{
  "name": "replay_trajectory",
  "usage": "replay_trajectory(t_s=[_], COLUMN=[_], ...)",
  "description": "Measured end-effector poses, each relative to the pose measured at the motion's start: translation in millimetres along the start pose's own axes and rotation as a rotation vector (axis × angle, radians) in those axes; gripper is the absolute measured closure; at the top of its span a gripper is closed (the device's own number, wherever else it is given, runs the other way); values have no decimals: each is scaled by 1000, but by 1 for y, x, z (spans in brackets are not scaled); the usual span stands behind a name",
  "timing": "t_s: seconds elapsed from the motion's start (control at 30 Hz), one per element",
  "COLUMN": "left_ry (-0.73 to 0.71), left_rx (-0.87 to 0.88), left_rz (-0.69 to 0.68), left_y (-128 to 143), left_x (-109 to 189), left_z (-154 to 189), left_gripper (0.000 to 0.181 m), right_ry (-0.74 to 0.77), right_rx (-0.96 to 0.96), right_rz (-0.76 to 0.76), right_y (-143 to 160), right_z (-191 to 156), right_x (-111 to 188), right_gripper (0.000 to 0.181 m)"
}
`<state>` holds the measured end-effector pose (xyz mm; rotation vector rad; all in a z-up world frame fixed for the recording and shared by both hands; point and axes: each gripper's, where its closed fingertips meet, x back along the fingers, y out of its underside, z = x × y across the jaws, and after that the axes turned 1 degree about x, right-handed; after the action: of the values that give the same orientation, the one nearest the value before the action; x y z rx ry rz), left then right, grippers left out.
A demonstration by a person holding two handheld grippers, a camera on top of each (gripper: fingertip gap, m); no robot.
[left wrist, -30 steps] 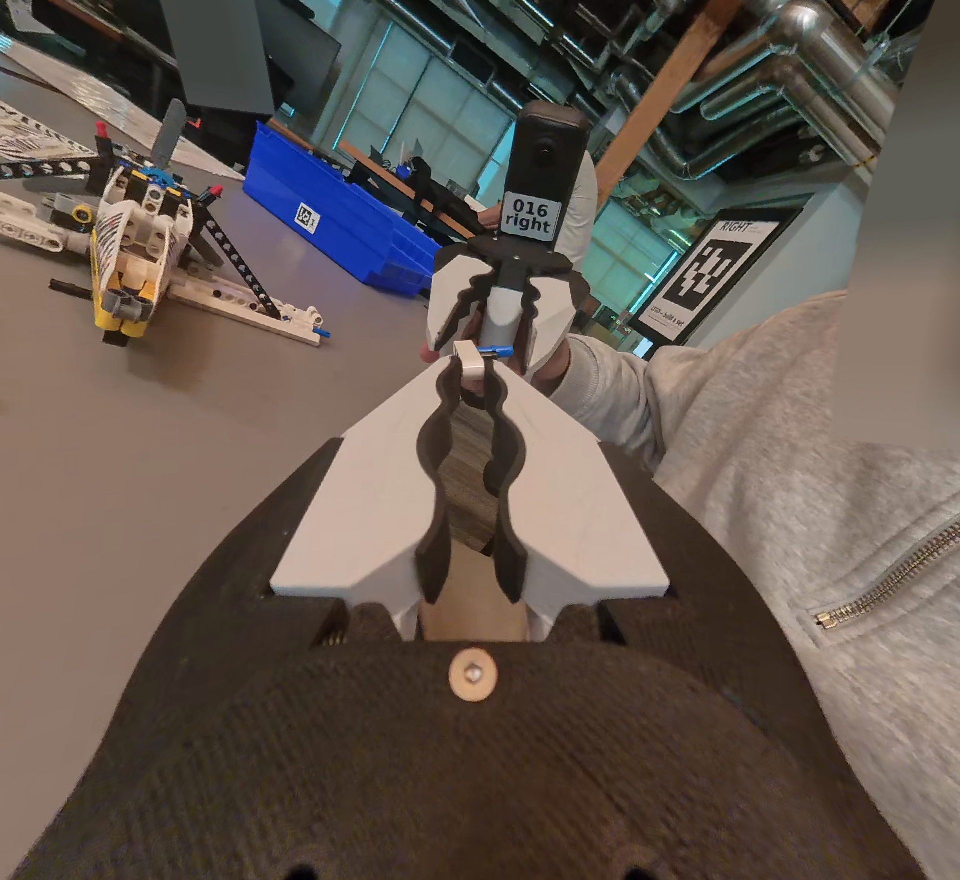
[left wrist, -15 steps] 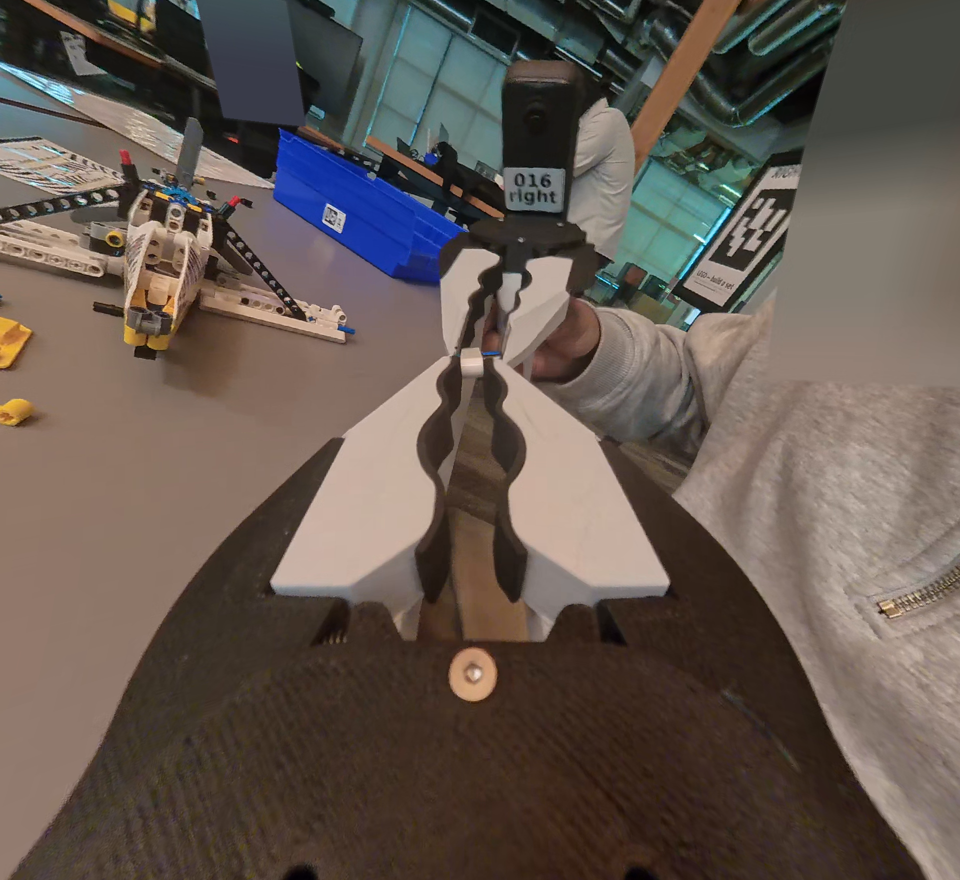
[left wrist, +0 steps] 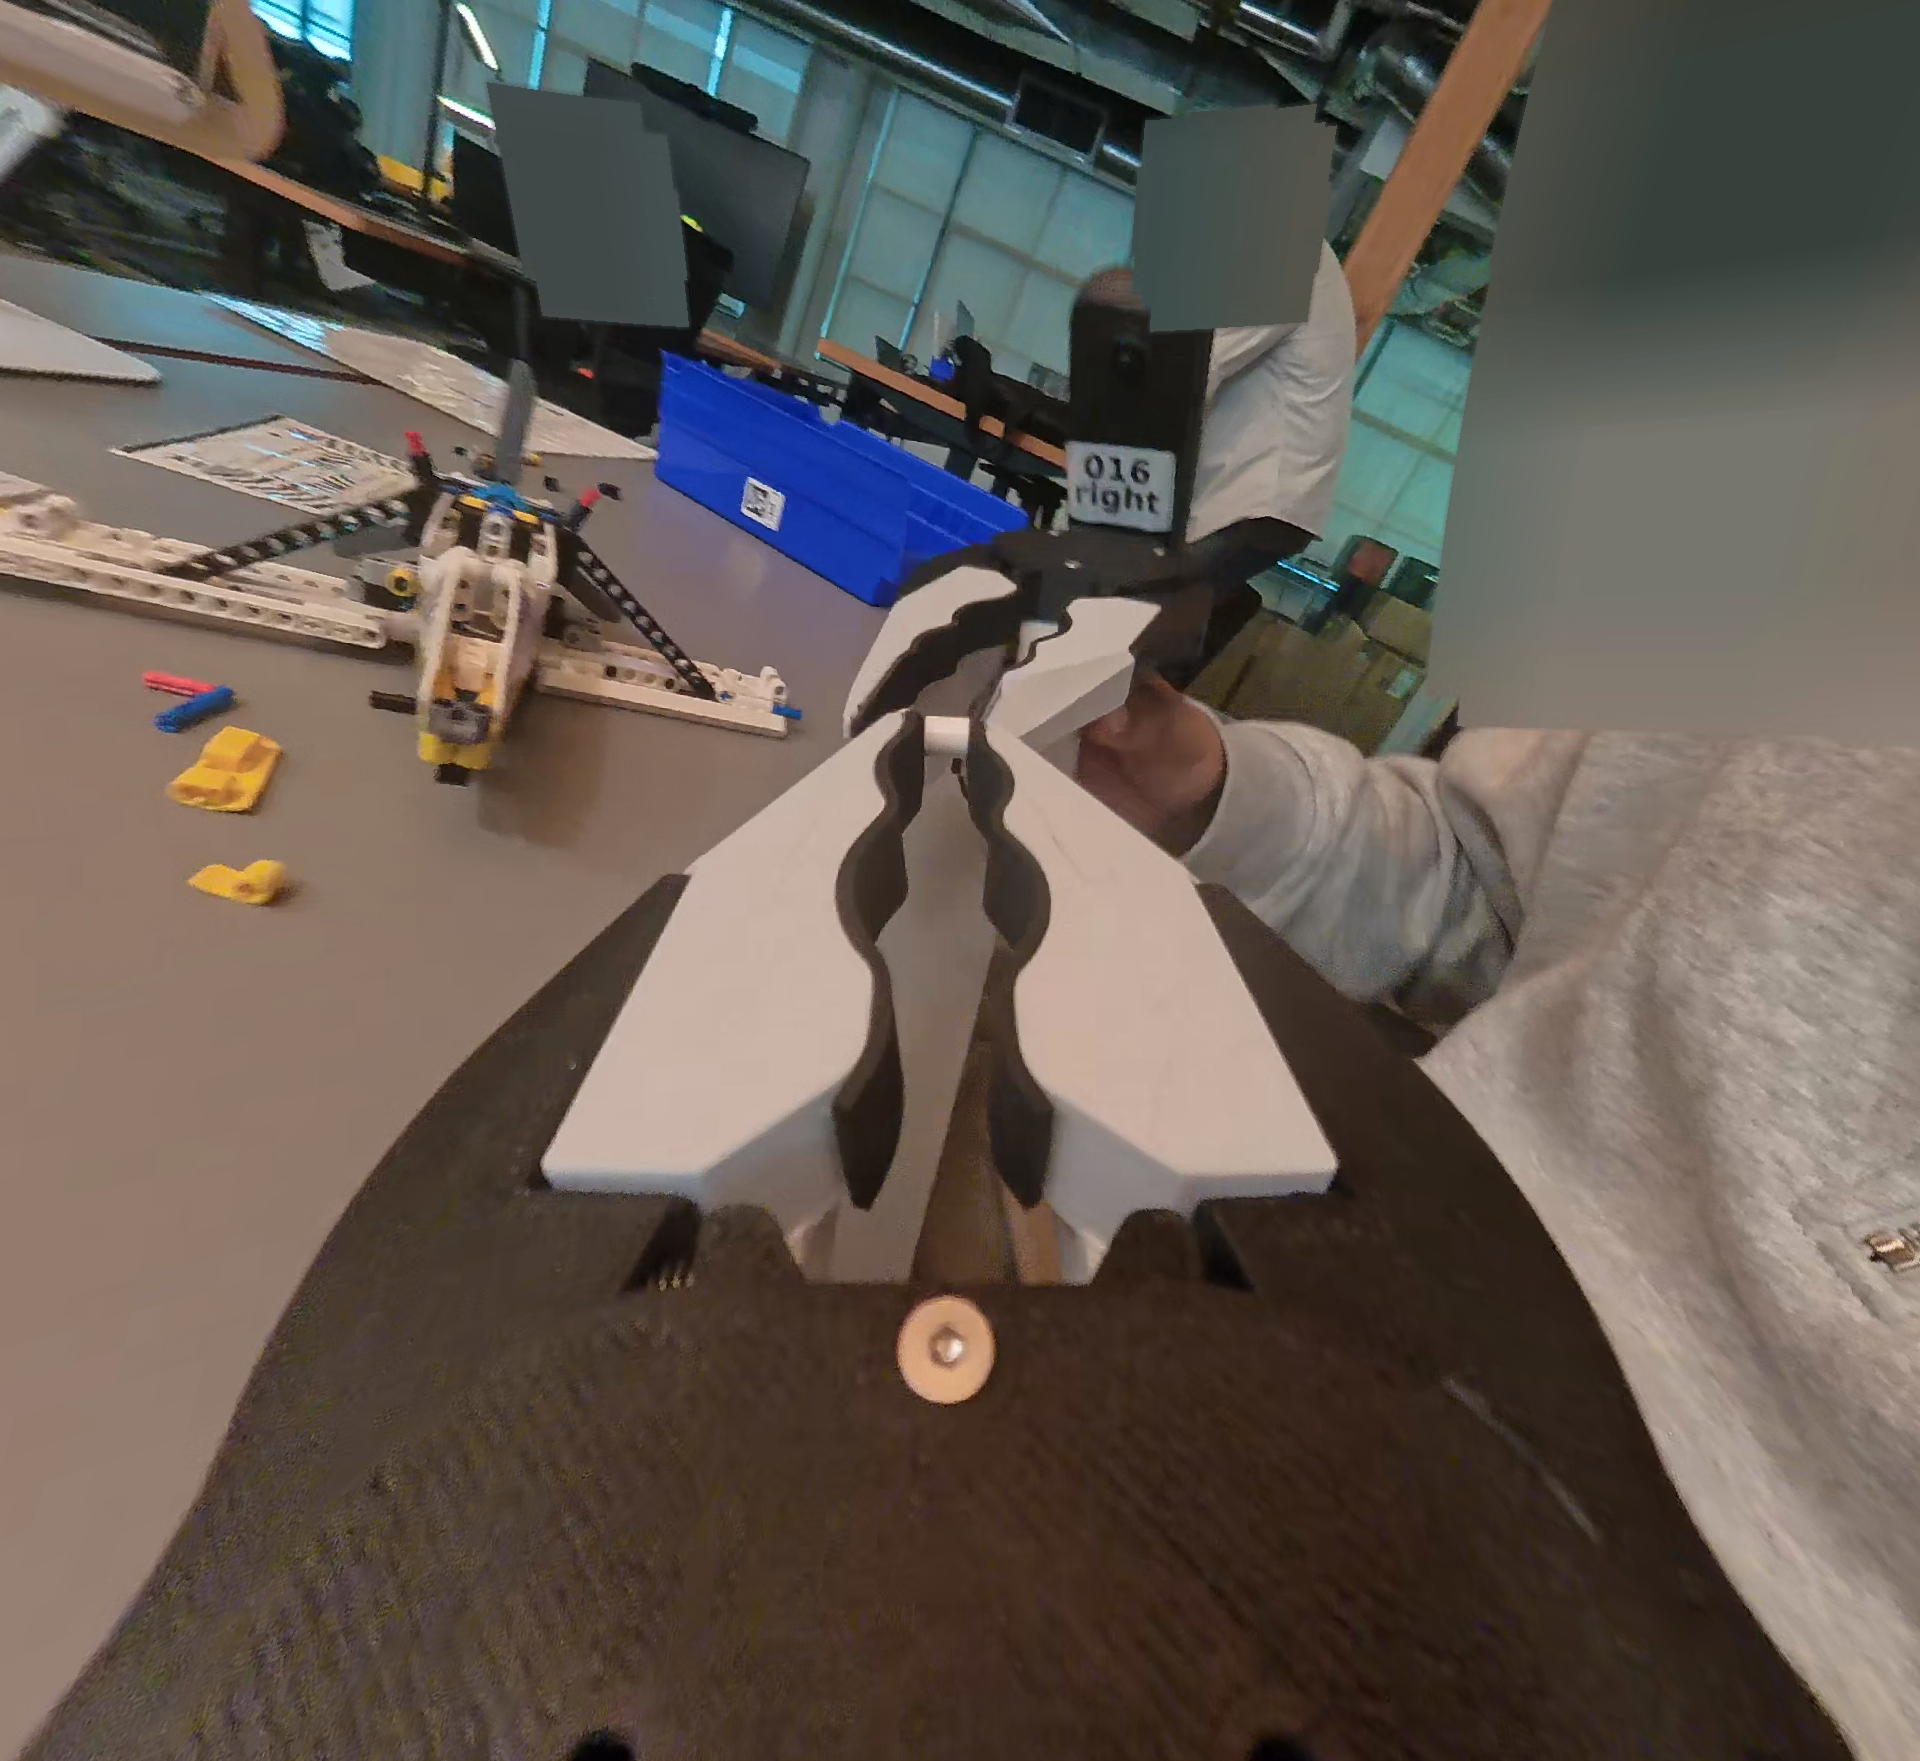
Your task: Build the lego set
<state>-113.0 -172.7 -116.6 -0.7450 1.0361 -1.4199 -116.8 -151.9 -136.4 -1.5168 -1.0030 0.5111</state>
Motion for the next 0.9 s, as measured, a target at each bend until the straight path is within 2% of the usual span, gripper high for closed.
replay_trajectory(t_s=[0.23, 0.33, 0.53, 0.9], left_ry=[-108, -101, -78, -70], left_rx=[-37, 2, 92, 136], left_rz=[45, 58, 62, 75], left_y=[-15, -16, -15, -16], left_x=[19, 22, 23, 24], left_z=[-21, -25, -30, -34], left_gripper=[176, 177, 177, 177], right_ry=[162, 225, 213, 215], right_rx=[50, 118, 216, 209], right_rz=[184, 235, 257, 264], right_y=[-21, -28, -29, -30], right_z=[36, 43, 30, 31], right_x=[-7, -4, -3, -4], right_gripper=[154, 162, 169, 168])
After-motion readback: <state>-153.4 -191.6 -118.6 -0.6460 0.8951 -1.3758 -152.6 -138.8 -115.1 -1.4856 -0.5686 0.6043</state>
